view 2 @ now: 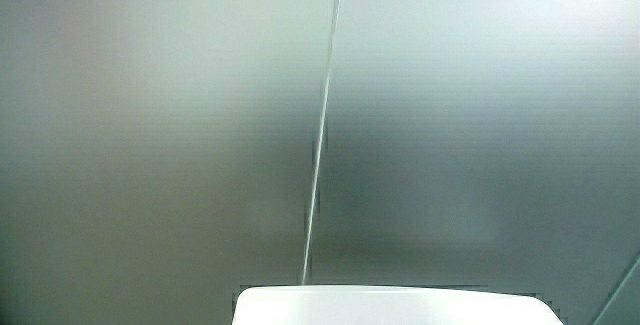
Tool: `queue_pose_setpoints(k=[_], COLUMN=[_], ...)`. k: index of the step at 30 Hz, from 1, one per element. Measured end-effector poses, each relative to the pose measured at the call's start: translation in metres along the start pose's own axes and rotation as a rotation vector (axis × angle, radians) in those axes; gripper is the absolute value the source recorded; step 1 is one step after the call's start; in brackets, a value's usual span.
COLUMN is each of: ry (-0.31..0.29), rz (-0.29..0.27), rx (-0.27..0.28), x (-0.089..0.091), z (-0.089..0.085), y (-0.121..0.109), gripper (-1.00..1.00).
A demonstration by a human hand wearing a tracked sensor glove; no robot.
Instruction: Pick cleaning spray
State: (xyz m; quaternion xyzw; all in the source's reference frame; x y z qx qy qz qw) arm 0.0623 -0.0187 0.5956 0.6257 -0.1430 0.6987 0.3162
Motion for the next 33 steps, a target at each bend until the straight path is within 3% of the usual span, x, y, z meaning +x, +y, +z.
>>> queue_pose_setpoints(k=[5,9,10,11,13,15,17,19,28,29,30,31,33], ry=[-0.034,-0.060,-0.107,-0.096,-0.088,-0.076,-0.094,-0.102,-0.025,-0.032,-0.027,0.001,-0.028], rz=[0.005,0.023,0.019,-0.003,0.024,-0.003,0.020,0.019,0.027,0.062,0.049,0.087,0.158], rx=[-0.022,-0.009,0.003,0.013,0.025,0.025,0.026,0.028,0.050,0.058,0.059,0.063,0.089], x=[-0.003,-0.007,-0.006,-0.008,-0.007,-0.009,-0.008,-0.009,-0.007,-0.007,-0.007,-0.006,-0.006], z=[-0.005,-0.012,-0.012,-0.014,-0.015,-0.016,-0.015,-0.016,-0.017,-0.015,-0.014,-0.012,-0.004], y=[0.005,0.006,0.006,0.005,0.005,0.004,0.004,0.004,0.001,0.002,0.001,0.003,0.007], gripper=[0.33,0.56,0.61,0.67,0.78,0.89,1.00,1.00,1.00,1.00,1.00,1.00,1.00])
